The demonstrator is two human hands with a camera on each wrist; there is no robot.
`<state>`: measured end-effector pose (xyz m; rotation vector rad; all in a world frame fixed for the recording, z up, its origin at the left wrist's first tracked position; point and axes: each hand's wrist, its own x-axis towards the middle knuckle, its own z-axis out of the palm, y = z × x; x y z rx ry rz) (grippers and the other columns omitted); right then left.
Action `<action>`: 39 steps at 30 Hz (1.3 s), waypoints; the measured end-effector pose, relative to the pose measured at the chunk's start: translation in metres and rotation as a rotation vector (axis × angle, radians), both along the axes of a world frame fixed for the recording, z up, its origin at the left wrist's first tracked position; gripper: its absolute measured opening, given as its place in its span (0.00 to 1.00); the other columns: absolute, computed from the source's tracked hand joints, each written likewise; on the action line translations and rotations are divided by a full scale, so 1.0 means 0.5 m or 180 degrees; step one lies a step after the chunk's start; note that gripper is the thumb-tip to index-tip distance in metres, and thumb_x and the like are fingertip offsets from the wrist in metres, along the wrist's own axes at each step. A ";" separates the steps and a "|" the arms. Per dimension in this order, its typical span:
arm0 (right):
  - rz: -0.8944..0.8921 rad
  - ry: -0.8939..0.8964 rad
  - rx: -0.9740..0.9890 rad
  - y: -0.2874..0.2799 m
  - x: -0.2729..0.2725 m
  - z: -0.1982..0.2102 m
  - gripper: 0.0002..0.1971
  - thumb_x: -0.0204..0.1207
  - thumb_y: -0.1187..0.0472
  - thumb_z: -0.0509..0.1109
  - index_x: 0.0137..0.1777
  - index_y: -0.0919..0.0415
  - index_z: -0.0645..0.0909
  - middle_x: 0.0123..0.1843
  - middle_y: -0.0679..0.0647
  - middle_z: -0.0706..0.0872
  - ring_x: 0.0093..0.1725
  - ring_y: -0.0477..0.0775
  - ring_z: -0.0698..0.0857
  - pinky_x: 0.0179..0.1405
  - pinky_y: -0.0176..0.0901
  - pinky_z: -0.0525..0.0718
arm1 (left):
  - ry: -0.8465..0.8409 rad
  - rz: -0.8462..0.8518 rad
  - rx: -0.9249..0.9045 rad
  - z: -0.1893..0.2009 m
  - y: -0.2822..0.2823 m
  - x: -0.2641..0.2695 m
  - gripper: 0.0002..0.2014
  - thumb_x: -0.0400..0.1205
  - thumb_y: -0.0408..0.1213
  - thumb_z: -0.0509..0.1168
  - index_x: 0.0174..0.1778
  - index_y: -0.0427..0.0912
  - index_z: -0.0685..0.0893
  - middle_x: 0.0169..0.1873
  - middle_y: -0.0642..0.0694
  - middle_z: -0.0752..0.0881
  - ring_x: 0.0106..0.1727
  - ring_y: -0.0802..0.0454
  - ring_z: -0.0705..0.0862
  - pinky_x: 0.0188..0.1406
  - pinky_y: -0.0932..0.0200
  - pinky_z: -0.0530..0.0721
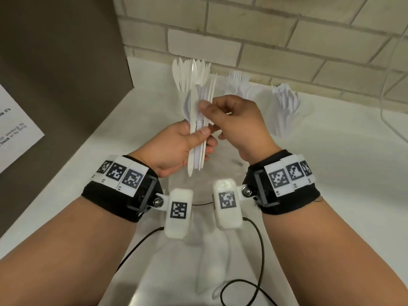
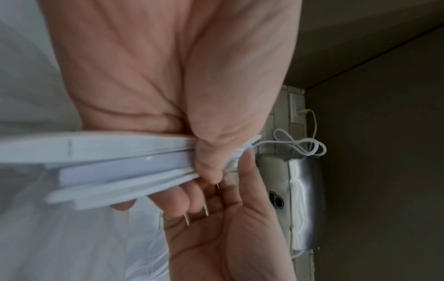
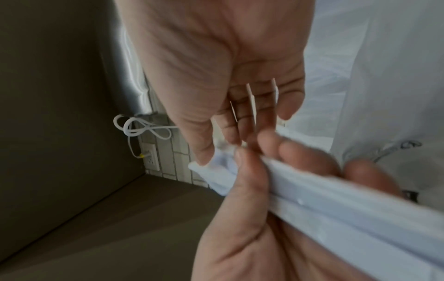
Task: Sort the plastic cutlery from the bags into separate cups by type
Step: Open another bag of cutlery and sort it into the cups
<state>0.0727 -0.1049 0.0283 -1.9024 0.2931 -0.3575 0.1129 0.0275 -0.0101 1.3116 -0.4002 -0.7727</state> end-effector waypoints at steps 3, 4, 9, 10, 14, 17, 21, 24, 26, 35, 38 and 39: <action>-0.0082 -0.0086 -0.0006 0.004 0.006 -0.009 0.16 0.77 0.52 0.73 0.36 0.64 0.78 0.33 0.57 0.80 0.32 0.52 0.80 0.33 0.47 0.82 | 0.0090 -0.0038 -0.0066 0.000 -0.002 0.001 0.09 0.86 0.35 0.57 0.53 0.41 0.82 0.39 0.46 0.89 0.41 0.53 0.87 0.49 0.56 0.87; -0.0140 -0.0102 0.0048 0.002 0.008 -0.011 0.17 0.78 0.54 0.71 0.35 0.67 0.76 0.32 0.62 0.78 0.31 0.55 0.78 0.33 0.48 0.81 | 0.0151 -0.0048 -0.0105 0.001 -0.001 0.002 0.10 0.86 0.36 0.57 0.54 0.41 0.83 0.42 0.45 0.90 0.44 0.52 0.89 0.52 0.54 0.87; -0.0374 -0.0198 0.0884 -0.001 0.004 0.003 0.10 0.84 0.60 0.60 0.46 0.63 0.80 0.35 0.57 0.88 0.34 0.53 0.86 0.37 0.47 0.86 | 0.0320 -0.0126 -0.0202 -0.003 0.004 0.003 0.09 0.86 0.36 0.56 0.51 0.43 0.82 0.43 0.45 0.90 0.49 0.47 0.89 0.50 0.52 0.87; -0.0460 -0.0319 0.1108 -0.003 0.002 0.009 0.10 0.85 0.61 0.58 0.47 0.62 0.78 0.31 0.55 0.87 0.33 0.55 0.87 0.39 0.49 0.87 | 0.0307 -0.0122 -0.0149 -0.008 0.006 0.004 0.08 0.86 0.36 0.56 0.49 0.42 0.81 0.42 0.46 0.90 0.47 0.48 0.89 0.49 0.53 0.87; -0.0611 -0.0408 0.1268 -0.019 -0.006 0.031 0.13 0.87 0.53 0.54 0.47 0.59 0.75 0.28 0.52 0.71 0.19 0.50 0.70 0.20 0.39 0.72 | 0.0377 -0.0446 -0.0273 -0.024 0.019 0.006 0.05 0.84 0.36 0.61 0.49 0.42 0.81 0.39 0.48 0.84 0.40 0.51 0.86 0.44 0.54 0.87; -0.0230 -0.0035 0.0955 -0.030 -0.009 0.022 0.14 0.81 0.46 0.64 0.48 0.56 0.80 0.31 0.51 0.74 0.18 0.45 0.65 0.20 0.36 0.63 | 0.0532 -0.0920 -0.0508 -0.029 0.031 0.009 0.11 0.78 0.39 0.65 0.55 0.42 0.82 0.38 0.50 0.81 0.39 0.53 0.83 0.45 0.54 0.87; 0.0473 0.0176 0.1153 -0.024 -0.013 0.003 0.06 0.81 0.56 0.67 0.48 0.56 0.83 0.37 0.54 0.81 0.17 0.45 0.65 0.18 0.36 0.63 | 0.0534 -0.1299 -0.0615 -0.032 0.033 0.014 0.22 0.71 0.45 0.76 0.59 0.42 0.85 0.39 0.50 0.81 0.41 0.53 0.83 0.48 0.52 0.87; 0.0107 -0.0147 0.1289 -0.026 -0.004 0.008 0.08 0.82 0.57 0.67 0.44 0.57 0.84 0.34 0.49 0.83 0.17 0.46 0.66 0.19 0.38 0.65 | 0.0536 -0.1281 -0.0588 -0.038 0.030 0.012 0.24 0.69 0.47 0.77 0.60 0.42 0.84 0.37 0.50 0.80 0.38 0.54 0.81 0.45 0.52 0.87; 0.0074 -0.0259 0.1363 -0.033 0.000 0.009 0.09 0.82 0.55 0.66 0.47 0.57 0.85 0.35 0.46 0.83 0.18 0.47 0.66 0.20 0.38 0.66 | 0.0536 -0.1269 -0.0604 -0.041 0.030 0.012 0.25 0.69 0.47 0.77 0.60 0.41 0.83 0.36 0.50 0.79 0.36 0.54 0.80 0.43 0.54 0.85; -0.1082 -0.0907 0.1379 -0.044 0.003 0.027 0.12 0.87 0.53 0.56 0.45 0.56 0.75 0.28 0.53 0.85 0.24 0.48 0.72 0.23 0.39 0.68 | 0.0154 -0.0328 0.0302 -0.033 0.015 0.005 0.07 0.86 0.35 0.59 0.56 0.42 0.81 0.34 0.49 0.74 0.32 0.55 0.75 0.35 0.58 0.79; -0.1007 -0.0893 0.0817 -0.047 0.002 0.023 0.13 0.87 0.51 0.55 0.46 0.55 0.76 0.23 0.49 0.74 0.25 0.49 0.75 0.26 0.39 0.75 | 0.0038 0.0076 0.0536 -0.025 0.008 0.010 0.04 0.86 0.38 0.59 0.50 0.42 0.76 0.36 0.49 0.75 0.31 0.56 0.78 0.34 0.58 0.83; -0.0794 -0.0673 0.0693 -0.038 0.004 0.013 0.13 0.87 0.50 0.56 0.47 0.57 0.77 0.24 0.48 0.72 0.24 0.49 0.74 0.24 0.39 0.74 | -0.0004 0.0178 0.0577 -0.023 0.004 0.011 0.04 0.86 0.38 0.59 0.50 0.42 0.74 0.37 0.49 0.74 0.30 0.56 0.77 0.33 0.58 0.83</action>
